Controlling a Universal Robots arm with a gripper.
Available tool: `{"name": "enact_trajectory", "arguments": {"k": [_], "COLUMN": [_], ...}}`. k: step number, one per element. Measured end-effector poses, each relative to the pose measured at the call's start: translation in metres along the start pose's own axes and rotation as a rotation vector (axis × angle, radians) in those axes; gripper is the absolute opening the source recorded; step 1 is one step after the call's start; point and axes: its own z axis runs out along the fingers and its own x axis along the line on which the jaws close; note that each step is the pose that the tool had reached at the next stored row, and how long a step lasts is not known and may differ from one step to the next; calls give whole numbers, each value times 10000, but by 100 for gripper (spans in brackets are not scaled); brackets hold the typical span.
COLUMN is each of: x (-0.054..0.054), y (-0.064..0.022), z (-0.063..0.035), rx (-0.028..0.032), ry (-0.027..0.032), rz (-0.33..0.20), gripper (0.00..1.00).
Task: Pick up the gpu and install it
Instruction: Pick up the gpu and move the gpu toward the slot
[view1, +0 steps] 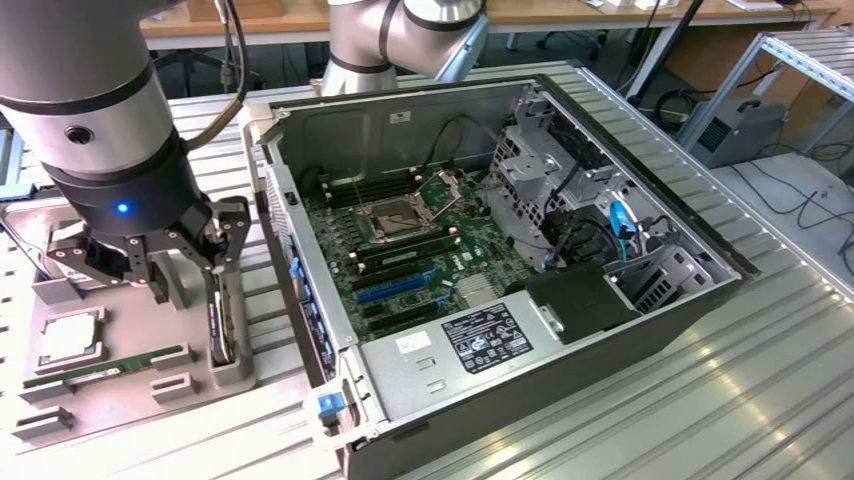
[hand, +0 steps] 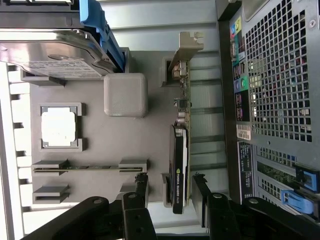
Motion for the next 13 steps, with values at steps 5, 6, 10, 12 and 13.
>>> {"name": "enact_trajectory", "arguments": {"k": [5, 6, 10, 12, 13], "x": [0, 1, 1, 1, 1], "y": [-1, -1, -1, -2, -2], "z": [18, 21, 32, 43, 46], "rx": [0, 0, 0, 0, 0], "ry": [0, 0, 0, -1, 0], "rz": [0, 0, 0, 0, 0], "gripper": [48, 48, 48, 48, 48]}}
